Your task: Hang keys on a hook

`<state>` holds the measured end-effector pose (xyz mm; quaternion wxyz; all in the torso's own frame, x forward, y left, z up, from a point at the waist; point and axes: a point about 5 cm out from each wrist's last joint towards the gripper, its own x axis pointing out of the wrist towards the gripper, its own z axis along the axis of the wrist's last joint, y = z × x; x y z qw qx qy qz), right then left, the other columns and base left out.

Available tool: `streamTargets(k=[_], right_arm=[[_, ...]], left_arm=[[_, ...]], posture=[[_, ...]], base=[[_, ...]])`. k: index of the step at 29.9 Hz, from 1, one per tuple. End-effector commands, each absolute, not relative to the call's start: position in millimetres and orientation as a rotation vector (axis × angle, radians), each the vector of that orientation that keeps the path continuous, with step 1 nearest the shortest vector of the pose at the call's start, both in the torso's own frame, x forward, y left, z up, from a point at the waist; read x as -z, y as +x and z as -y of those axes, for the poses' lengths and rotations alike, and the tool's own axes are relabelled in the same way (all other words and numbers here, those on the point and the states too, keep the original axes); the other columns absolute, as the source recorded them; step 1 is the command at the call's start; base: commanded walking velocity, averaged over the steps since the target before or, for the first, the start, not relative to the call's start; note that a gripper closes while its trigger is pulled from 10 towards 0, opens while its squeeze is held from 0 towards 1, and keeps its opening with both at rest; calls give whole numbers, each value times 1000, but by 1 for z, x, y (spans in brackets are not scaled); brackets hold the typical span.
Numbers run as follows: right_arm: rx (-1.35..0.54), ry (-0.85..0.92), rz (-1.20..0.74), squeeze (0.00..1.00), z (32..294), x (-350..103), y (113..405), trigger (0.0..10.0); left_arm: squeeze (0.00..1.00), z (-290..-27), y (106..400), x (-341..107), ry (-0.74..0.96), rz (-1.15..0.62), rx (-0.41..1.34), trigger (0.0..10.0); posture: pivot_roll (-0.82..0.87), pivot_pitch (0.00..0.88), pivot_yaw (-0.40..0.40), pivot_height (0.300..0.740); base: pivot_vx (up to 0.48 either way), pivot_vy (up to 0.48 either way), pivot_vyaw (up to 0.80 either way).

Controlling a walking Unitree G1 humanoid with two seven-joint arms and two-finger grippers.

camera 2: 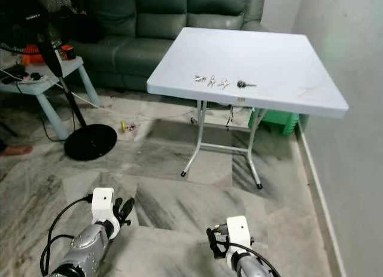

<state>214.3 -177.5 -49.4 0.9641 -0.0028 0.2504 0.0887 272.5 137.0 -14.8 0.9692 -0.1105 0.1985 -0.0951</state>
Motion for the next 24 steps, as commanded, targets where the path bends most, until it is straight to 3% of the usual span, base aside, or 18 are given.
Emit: streamTargets(k=[1, 16, 21, 23, 24], right_arm=[[-190, 15, -423, 0, 173, 38, 227, 10000], [-182, 83, 78, 0, 166, -54, 293, 10000], [-164, 93, 199, 0, 173, -87, 308, 10000], [-159, 104, 226, 0, 175, -97, 312, 10000], [-164, 101, 231, 0, 174, -98, 313, 10000]], left_arm=[[0, -147, 280, 6, -221, -340, 175, 10000], [0, -145, 336, -72, -208, -25, 167, 10000], [0, -154, 363, -102, -492, -28, 20, 10000], [0, -154, 375, -112, -777, -60, -94, 10000], [0, -153, 378, -115, -824, -64, -106, 10000]], posture=[[83, 0, -13, 740], [92, 8, -20, 740], [97, 17, -21, 740], [101, 17, -24, 740], [96, 21, -20, 740]], base=[[0, 0, 0], [0, 0, 0], [0, 0, 0], [0, 0, 0], [0, 0, 0]])
